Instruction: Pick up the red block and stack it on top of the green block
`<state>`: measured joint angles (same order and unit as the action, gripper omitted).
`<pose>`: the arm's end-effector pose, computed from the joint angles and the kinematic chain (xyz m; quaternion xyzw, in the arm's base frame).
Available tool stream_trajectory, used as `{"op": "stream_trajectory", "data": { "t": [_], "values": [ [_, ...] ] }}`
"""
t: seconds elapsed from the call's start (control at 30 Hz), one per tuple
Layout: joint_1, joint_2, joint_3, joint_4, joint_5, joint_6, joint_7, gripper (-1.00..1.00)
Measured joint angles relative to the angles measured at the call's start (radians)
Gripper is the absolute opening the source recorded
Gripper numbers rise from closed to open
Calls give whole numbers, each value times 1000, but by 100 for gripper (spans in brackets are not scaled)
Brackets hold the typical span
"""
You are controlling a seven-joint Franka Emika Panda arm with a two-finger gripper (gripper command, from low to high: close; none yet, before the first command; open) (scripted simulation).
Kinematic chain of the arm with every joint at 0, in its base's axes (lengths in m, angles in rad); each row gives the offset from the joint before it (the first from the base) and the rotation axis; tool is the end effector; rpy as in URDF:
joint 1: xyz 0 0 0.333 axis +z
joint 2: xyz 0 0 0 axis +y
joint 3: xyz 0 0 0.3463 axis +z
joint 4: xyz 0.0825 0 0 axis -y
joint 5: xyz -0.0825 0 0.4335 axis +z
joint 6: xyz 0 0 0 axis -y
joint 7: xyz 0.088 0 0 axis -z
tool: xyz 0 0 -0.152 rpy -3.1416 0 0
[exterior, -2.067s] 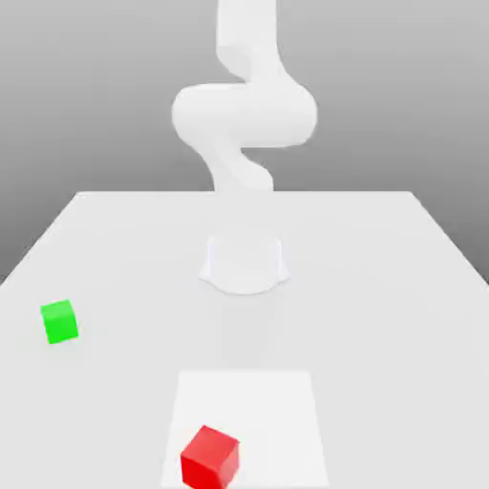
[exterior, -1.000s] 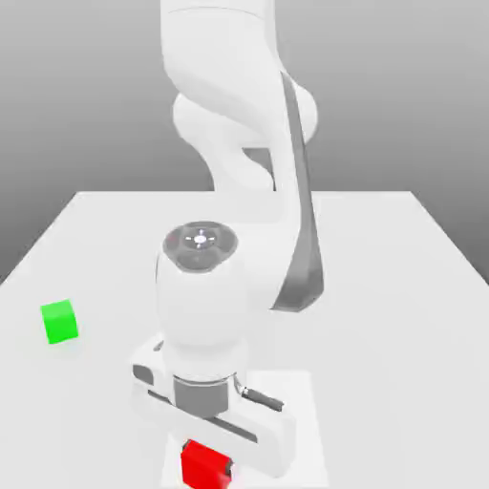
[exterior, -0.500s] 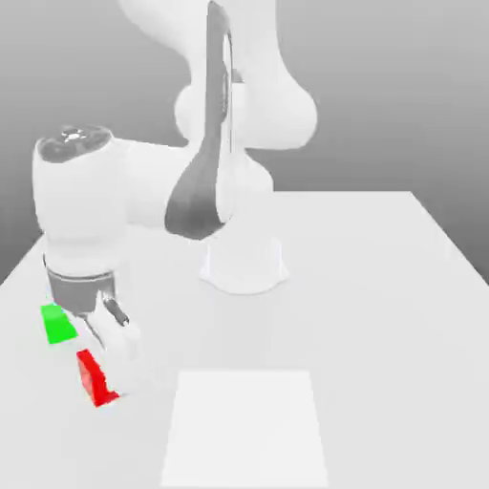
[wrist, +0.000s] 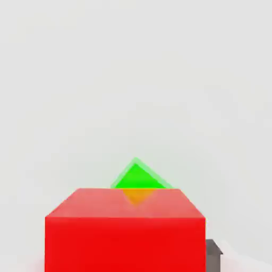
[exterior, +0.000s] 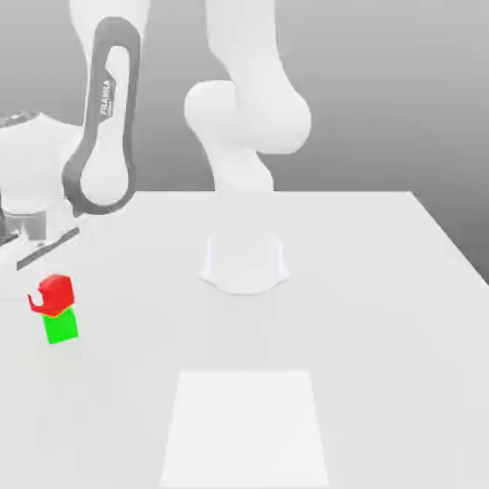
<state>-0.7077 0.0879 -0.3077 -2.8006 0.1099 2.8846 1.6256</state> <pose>0.1964 -0.3360 0.1211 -0.1964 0.9805 -0.0006 0.0009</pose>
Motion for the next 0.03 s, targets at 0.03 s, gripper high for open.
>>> {"op": "stream_trajectory", "data": {
  "t": [0.03],
  "values": [
    [0,0,0,0,0,0,0,100]
  ]
}}
